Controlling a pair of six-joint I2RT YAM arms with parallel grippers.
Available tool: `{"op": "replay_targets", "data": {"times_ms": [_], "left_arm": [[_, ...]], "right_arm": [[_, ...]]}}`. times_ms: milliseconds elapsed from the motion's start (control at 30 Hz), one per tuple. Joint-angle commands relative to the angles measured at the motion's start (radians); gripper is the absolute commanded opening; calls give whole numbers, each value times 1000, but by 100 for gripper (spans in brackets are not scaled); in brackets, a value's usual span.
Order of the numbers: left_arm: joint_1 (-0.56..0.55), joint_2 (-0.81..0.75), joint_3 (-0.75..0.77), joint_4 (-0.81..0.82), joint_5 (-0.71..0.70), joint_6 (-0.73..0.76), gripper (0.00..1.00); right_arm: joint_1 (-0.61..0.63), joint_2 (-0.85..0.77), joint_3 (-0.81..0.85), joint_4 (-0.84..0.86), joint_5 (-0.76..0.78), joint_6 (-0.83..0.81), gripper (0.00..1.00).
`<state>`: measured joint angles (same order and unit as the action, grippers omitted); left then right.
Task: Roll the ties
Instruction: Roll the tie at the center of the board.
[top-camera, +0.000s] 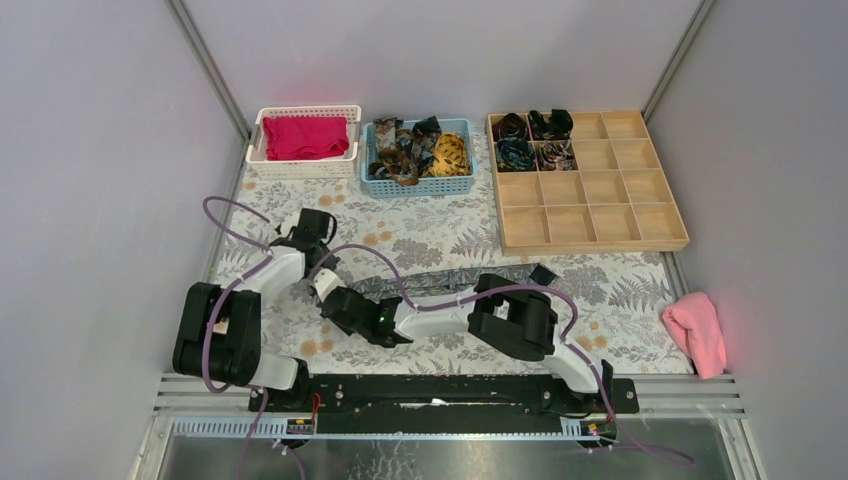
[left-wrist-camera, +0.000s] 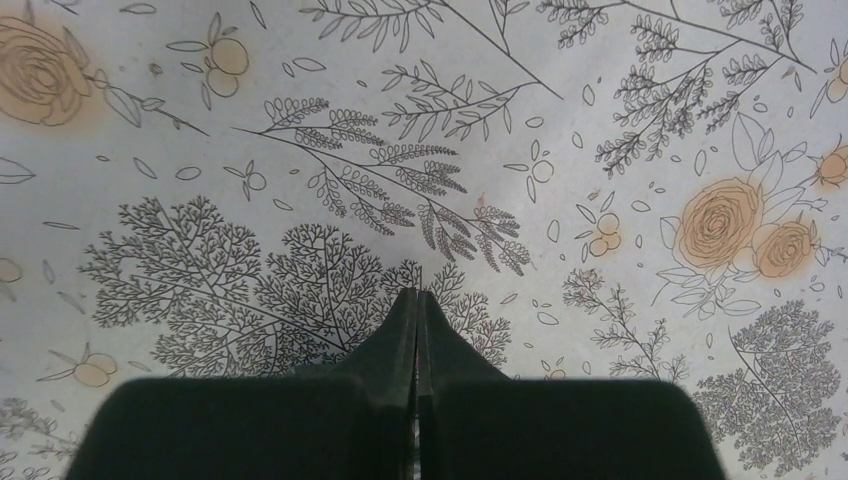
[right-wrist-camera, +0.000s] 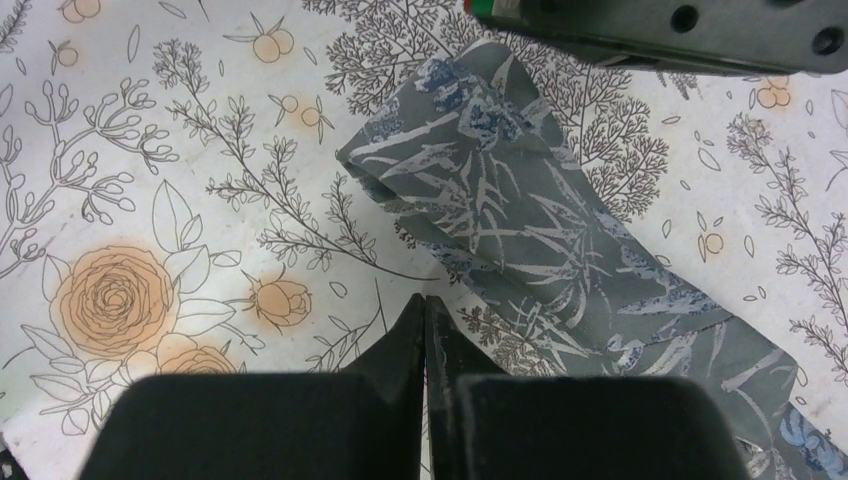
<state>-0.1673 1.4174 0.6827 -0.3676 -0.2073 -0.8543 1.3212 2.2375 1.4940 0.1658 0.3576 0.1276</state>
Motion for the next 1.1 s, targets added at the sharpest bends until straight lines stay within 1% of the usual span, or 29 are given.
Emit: {"op": "replay_targets", "data": {"times_ms": [0,100,200,267,300,367,433,467,533,600,667,767,800,833,900,1000,1033,1067], "left_arm": [[-98,11,21,-232,-98,10,0],[-73,6,115,-237,-128,24,0],[-55,8,220,-237,-157,41,0],[-51,11,287,-240,-179,46,0],[-49,15,326,-242,-180,54,0],[-49,11,363,-249,-176,61,0],[-47,-10,360,-248,-165,64,0],[-41,-26,348,-247,-157,64,3],[3,-70,295,-217,-77,66,6],[78,-123,215,-153,54,62,0],[138,-159,150,-104,156,64,0],[184,-142,144,-98,180,79,0],[195,-130,153,-92,190,82,0],[198,-114,163,-82,200,86,0],[198,-82,188,-68,228,89,0],[198,-51,204,-45,269,84,0],[197,-49,200,-33,283,79,0],[194,-50,193,-20,294,74,0]], "right_arm": [[-142,5,6,6,-64,-71,0],[-136,-92,-65,17,-97,-71,1],[-116,-202,-130,-2,-89,-73,7],[-111,-266,-161,-25,-84,-65,19],[-111,-301,-180,-36,-79,-63,22],[-110,-369,-229,-45,-26,-44,36],[-111,-428,-271,-61,17,-44,43],[-111,-451,-288,-74,32,-42,44],[-110,-481,-314,-101,68,-35,44],[-111,-485,-327,-125,133,-22,41],[-112,-481,-337,-141,225,-20,39],[-119,-484,-346,-216,339,-6,38],[-127,-489,-351,-254,381,22,42],[-145,-498,-360,-290,410,84,45],[-199,-525,-378,-382,410,170,47],[-267,-592,-451,-460,428,329,52],[-280,-617,-483,-480,440,377,59],[-302,-644,-518,-502,449,421,62]]}}
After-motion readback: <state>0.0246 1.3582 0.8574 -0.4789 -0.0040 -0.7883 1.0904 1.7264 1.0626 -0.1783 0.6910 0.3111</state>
